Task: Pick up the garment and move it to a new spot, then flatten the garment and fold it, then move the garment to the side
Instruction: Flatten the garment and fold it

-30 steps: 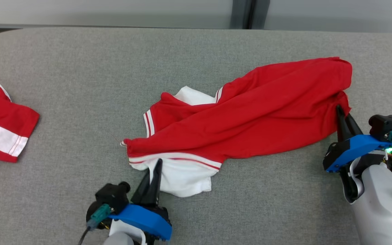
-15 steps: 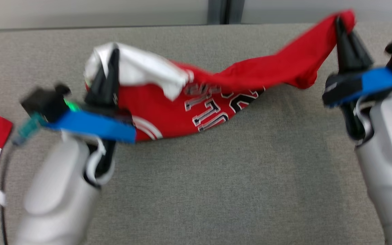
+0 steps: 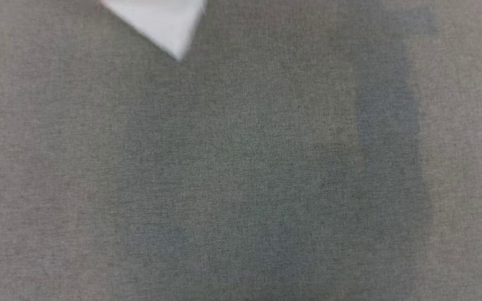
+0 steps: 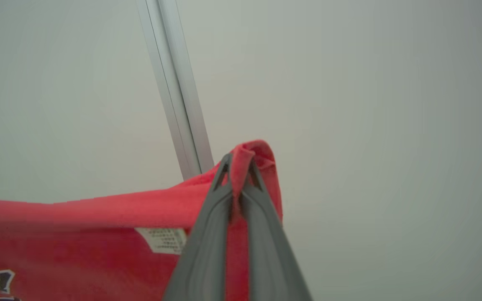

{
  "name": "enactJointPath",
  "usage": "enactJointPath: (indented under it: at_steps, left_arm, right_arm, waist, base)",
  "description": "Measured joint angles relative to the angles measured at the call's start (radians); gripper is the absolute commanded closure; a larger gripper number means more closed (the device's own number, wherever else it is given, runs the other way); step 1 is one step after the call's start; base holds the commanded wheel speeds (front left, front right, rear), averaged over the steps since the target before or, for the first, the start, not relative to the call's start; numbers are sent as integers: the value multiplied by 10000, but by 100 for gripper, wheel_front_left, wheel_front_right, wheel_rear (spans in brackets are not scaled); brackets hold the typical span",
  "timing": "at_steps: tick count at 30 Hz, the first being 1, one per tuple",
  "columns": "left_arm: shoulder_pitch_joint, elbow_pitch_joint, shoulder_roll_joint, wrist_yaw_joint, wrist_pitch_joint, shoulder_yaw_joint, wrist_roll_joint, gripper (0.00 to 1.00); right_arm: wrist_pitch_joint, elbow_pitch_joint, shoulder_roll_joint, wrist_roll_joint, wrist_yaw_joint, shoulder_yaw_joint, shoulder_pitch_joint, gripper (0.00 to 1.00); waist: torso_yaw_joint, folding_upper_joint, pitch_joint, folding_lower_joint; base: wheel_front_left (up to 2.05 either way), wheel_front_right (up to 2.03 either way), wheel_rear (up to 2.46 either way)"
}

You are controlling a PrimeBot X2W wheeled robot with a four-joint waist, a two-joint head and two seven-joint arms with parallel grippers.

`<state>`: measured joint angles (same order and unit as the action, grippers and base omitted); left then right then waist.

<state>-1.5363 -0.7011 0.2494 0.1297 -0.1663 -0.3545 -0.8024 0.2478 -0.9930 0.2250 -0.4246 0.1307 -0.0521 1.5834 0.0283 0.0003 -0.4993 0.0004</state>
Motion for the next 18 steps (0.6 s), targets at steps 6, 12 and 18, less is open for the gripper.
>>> enactJointPath:
  at_steps: [6,12,18]
  left_arm:
    - [-2006,-648,-184,0,-474,-428,-445,100]
    - [-1509,-594,-205,0,-775,-1352,-1158,100]
    - [781,-556,125,0,-936,-1778,-1649,100]
  right_arm:
    - [98,-539,-163,-384,0,309,1675,100]
    - [132,-554,-531,-991,0,-217,927,100]
    - [138,-8,-836,-1607,0,-619,-1344,100]
  waist:
    - [128,0,-366,-3]
    - [116,-1,-427,-4]
    - [112,0,-327,-3]
  base:
    - [0,0,0]
    - [0,0,0]
    - [0,0,0]
